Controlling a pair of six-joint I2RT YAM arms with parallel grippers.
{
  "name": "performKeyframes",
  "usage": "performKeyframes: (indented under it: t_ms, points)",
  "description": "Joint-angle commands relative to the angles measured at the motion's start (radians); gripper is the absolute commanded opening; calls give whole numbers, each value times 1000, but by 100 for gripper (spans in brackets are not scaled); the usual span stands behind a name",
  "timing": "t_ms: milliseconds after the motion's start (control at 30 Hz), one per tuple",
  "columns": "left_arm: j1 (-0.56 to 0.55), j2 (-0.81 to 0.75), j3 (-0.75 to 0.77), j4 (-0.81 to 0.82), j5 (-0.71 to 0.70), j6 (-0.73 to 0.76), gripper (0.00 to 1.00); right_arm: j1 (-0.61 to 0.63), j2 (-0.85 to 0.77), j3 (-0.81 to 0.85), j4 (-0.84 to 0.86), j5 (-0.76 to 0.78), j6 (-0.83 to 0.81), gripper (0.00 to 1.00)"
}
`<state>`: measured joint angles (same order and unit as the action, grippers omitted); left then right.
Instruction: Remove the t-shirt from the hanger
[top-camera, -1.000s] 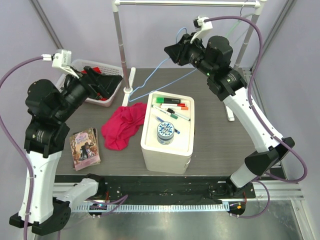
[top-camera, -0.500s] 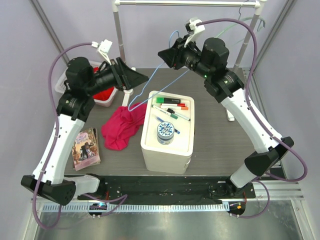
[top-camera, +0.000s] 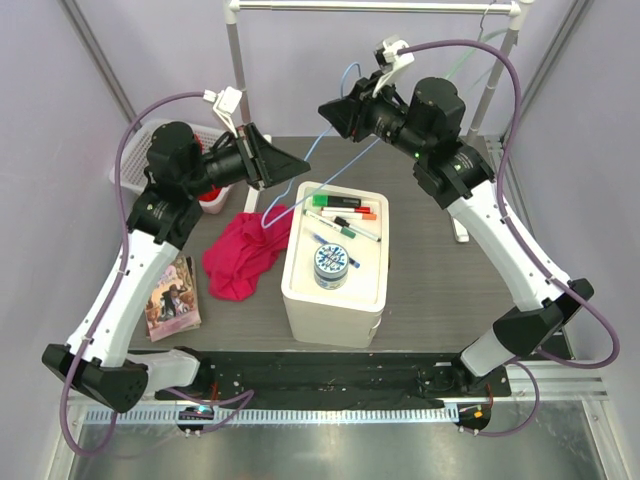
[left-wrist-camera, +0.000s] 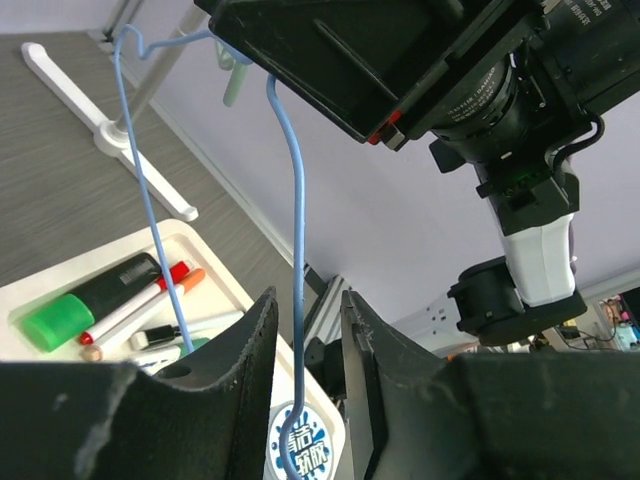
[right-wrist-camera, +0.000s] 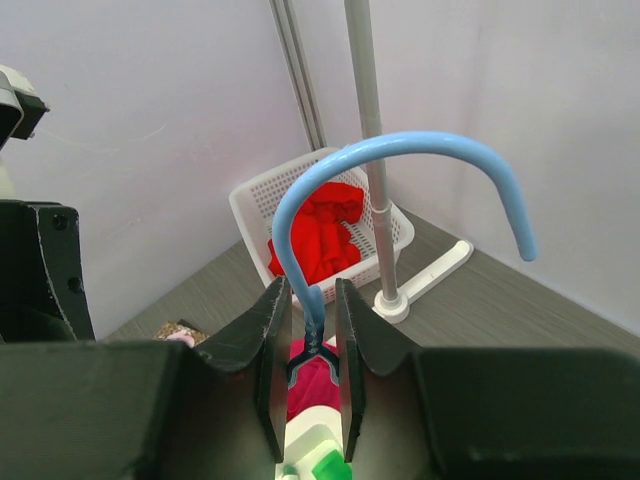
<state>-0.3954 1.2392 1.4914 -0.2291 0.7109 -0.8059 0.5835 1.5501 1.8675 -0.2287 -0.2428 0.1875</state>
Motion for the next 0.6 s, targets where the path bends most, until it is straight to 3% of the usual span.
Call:
performKeyframes:
  t_ms: [0,33,167,200,233,300,333,433,567]
  points:
    - [-13,-6,7,77,39,-38,30,7,-48,12,80,-18,6,1]
    - [-14,-6,12,79,39,-39,28,9,-47,12,81,-21,12,1]
    - [-14,-6,30,85,0,-45,0,10,-53,12,71,-10,16,1]
    - [-14,3,38,86,-8,-50,0,12,-56,12,65,3,21,1]
    - [-16,6,44,86,-24,-59,0,12,-62,13,58,32,26,10]
    - [-16,14,62,86,-83,-67,0,12,-68,24,17,88,43,38]
    - [-16,23,70,89,-106,-70,0,10,-77,35,-7,127,52,62]
    - [-14,66,124,77,-188,-76,0,12,-125,62,-106,388,95,88]
    - [-16,146,220,34,-297,-101,0,12,-228,10,-126,566,99,92]
